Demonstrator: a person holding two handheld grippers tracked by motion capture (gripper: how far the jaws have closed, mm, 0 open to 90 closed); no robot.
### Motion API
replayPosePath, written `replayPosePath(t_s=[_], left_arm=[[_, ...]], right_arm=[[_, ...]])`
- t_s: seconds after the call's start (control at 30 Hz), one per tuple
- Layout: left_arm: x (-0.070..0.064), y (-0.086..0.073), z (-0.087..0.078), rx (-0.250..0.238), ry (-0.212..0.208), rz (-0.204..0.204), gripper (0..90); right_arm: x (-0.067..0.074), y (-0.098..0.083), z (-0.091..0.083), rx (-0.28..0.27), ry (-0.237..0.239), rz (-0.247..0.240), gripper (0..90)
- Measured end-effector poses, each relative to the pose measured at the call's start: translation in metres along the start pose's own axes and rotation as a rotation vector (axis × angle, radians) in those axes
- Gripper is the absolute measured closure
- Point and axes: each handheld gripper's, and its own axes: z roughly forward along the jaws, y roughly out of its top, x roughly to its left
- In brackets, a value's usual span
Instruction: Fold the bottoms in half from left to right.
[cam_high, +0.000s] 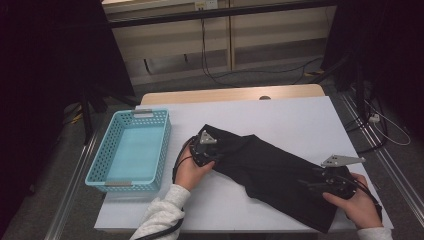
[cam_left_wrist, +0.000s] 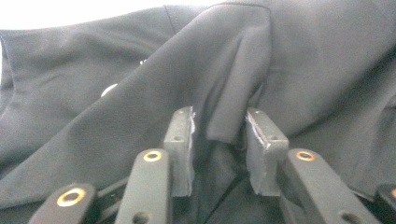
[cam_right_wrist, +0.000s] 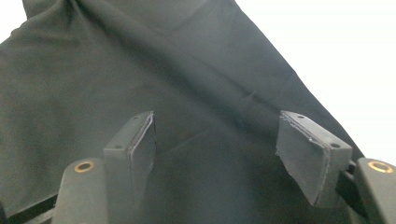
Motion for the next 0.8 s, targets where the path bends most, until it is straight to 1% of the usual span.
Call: replayPosePath(t_s=[0.07, 0.13, 0.17, 0.2, 0.27, 0.33, 0.37, 0.43, 0.47, 0.5, 0.53, 0.57, 0.6, 0.63, 0.67, 0.73, 0.77, 0.8], left_arm=[[-0.001, 0.001, 0.001, -0.005, -0.005, -0.002, 75.8], [-0.001, 0.003, 0.001, -0.002, -0.007, -0.004, 81.2], [0.001, 0.005, -0.001, -0.001, -0.01, -0.017, 82.6], [0.003, 0.006, -0.003, -0.007, -0.007, -0.032, 83.0], [0.01, 0.008, -0.01, -0.024, -0.051, -0.1, 83.2], [0.019, 0.013, -0.018, -0.058, -0.057, -0.144, 83.2], [0.023, 0.016, -0.022, -0.071, -0.053, -0.17, 83.2], [0.032, 0.023, -0.027, -0.082, -0.043, -0.19, 83.1], [0.036, 0.027, -0.028, -0.086, -0.049, -0.205, 82.9], [0.041, 0.031, -0.029, -0.079, -0.039, -0.206, 82.7], [0.046, 0.034, -0.029, -0.079, -0.024, -0.215, 82.2], [0.051, 0.037, -0.029, -0.075, -0.021, -0.225, 81.4], [0.055, 0.04, -0.029, -0.077, 0.002, -0.222, 81.0], [0.058, 0.042, -0.027, -0.078, 0.026, -0.212, 78.7], [0.061, 0.043, -0.026, -0.085, 0.033, -0.211, 72.4], [0.066, 0.042, -0.023, -0.105, 0.068, -0.234, 49.8], [0.068, 0.039, -0.023, -0.105, 0.086, -0.243, 44.6], [0.069, 0.037, -0.023, -0.101, 0.09, -0.254, 43.5]], right_arm=[[0.0, 0.0, 0.0, -0.006, -0.005, 0.004, 29.0], [-0.001, 0.0, -0.001, -0.007, -0.004, 0.006, 29.1], [-0.001, 0.0, -0.001, -0.007, -0.004, 0.009, 29.2], [-0.002, 0.0, -0.001, -0.008, -0.005, 0.012, 29.2], [-0.002, -0.001, -0.001, -0.011, -0.003, 0.018, 29.2], [-0.002, -0.001, -0.003, -0.018, -0.002, 0.019, 29.2], [-0.002, -0.001, -0.003, -0.023, -0.002, 0.022, 29.2], [-0.002, -0.001, -0.004, -0.023, -0.001, 0.027, 29.2], [-0.002, -0.001, -0.004, -0.024, -0.001, 0.028, 29.2], [-0.002, -0.001, -0.003, -0.023, 0.0, 0.028, 29.2], [-0.001, -0.001, -0.003, -0.024, 0.001, 0.022, 29.2], [0.0, 0.0, -0.002, -0.023, 0.003, 0.02, 29.2], [0.0, 0.0, -0.002, -0.021, 0.005, 0.018, 29.2], [0.001, 0.001, -0.001, -0.019, 0.006, 0.014, 29.2], [0.001, 0.001, -0.001, -0.02, 0.008, 0.01, 29.2], [0.002, 0.0, 0.0, -0.019, 0.01, 0.008, 29.2], [0.001, 0.0, 0.001, -0.017, 0.011, 0.011, 29.2], [0.001, -0.001, 0.001, -0.012, 0.013, 0.012, 29.2]])
